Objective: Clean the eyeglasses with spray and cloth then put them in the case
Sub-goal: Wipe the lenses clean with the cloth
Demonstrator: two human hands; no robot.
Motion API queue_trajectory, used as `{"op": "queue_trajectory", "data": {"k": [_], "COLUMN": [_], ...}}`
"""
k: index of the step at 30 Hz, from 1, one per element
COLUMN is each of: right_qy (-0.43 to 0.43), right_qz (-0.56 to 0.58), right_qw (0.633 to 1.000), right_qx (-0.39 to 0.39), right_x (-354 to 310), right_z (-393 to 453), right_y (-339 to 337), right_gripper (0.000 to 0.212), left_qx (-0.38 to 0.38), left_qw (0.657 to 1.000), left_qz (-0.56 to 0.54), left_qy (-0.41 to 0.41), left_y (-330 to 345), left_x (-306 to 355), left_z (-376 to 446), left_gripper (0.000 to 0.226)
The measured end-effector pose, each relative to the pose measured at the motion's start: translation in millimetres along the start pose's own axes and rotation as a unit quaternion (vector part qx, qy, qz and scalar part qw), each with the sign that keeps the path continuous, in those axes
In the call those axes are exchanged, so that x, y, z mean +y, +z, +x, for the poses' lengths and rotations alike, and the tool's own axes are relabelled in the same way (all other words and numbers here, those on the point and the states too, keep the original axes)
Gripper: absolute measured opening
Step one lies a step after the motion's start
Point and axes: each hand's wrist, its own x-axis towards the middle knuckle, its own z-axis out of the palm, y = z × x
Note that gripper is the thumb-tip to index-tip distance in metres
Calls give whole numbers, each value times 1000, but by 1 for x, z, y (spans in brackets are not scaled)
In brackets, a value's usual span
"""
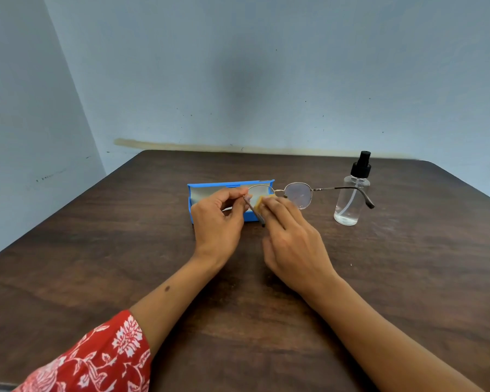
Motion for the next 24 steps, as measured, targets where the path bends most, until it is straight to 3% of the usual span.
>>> {"op": "queue_trajectory", "data": {"k": [4,9,13,19,24], "right_qy": [-39,-5,-56,19,-49], "right_qz": [24,2,27,-24,1], "right_qw": [999,1000,998,999,999], "right_qx": [-2,-1,0,13,13], "right_x": [-3,0,-3,3,-3], "right_z": [-1,0,-1,2,1], "right_y": [1,-1,2,3,5], "right_gripper": [47,46,47,45,49], "left_qx": [5,-1,1,-11,-9], "left_qw": [1000,1000,1000,1000,1000], "left_qz": [11,-3,19,-1,19], "left_qy": [8,-6,7,-3,5], "left_y": [-1,-1,-2,1,-1], "left_x": [-1,-1,-5,-3,-4], "left_z": [1,1,1,-1,0], "left_gripper": [15,21,16,21,17]}}
